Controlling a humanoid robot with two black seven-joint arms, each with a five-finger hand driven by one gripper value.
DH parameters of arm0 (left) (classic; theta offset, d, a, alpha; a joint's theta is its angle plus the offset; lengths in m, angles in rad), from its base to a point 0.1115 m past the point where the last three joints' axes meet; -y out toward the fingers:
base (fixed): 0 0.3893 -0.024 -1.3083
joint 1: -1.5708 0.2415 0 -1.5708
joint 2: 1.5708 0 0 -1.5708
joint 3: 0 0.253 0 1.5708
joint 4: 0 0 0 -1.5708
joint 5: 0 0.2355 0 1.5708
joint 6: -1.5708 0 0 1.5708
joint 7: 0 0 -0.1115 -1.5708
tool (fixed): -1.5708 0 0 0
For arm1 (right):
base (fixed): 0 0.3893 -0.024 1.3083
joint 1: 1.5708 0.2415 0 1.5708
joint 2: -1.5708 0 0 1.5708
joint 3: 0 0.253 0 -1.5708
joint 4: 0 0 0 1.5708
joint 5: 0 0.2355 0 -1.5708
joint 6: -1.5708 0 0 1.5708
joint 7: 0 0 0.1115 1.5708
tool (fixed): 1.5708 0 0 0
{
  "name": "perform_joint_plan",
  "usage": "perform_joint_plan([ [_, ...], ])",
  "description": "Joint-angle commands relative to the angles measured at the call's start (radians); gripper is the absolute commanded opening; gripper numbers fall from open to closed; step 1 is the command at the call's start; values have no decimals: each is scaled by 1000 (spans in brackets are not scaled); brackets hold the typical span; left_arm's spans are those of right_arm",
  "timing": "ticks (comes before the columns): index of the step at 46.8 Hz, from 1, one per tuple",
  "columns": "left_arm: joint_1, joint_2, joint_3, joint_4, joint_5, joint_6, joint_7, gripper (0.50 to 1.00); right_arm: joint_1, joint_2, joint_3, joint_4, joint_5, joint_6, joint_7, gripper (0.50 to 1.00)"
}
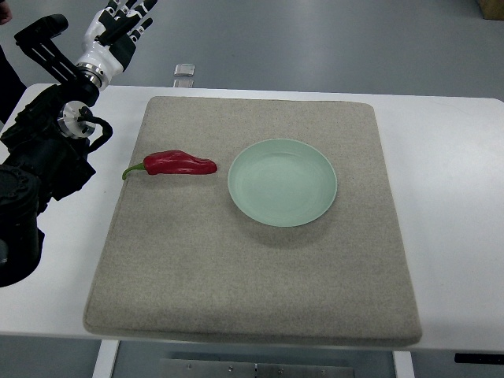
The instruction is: Place red pepper on plate with left hand
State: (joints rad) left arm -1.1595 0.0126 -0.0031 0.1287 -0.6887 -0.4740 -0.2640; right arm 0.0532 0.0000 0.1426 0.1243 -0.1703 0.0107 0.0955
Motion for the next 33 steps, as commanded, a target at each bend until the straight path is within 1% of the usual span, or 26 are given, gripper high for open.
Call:
perform_joint_plan([
  [1,1,1,0,-1,0,0,0,994,-1,0,0,0,0,0,0,932],
  [7,1,1,0,0,-2,2,-34,994,1,0,0,0,0,0,1,932],
  [33,0,3,0,-6,1,5,-32,992,1,0,0,0,0,0,0,932],
])
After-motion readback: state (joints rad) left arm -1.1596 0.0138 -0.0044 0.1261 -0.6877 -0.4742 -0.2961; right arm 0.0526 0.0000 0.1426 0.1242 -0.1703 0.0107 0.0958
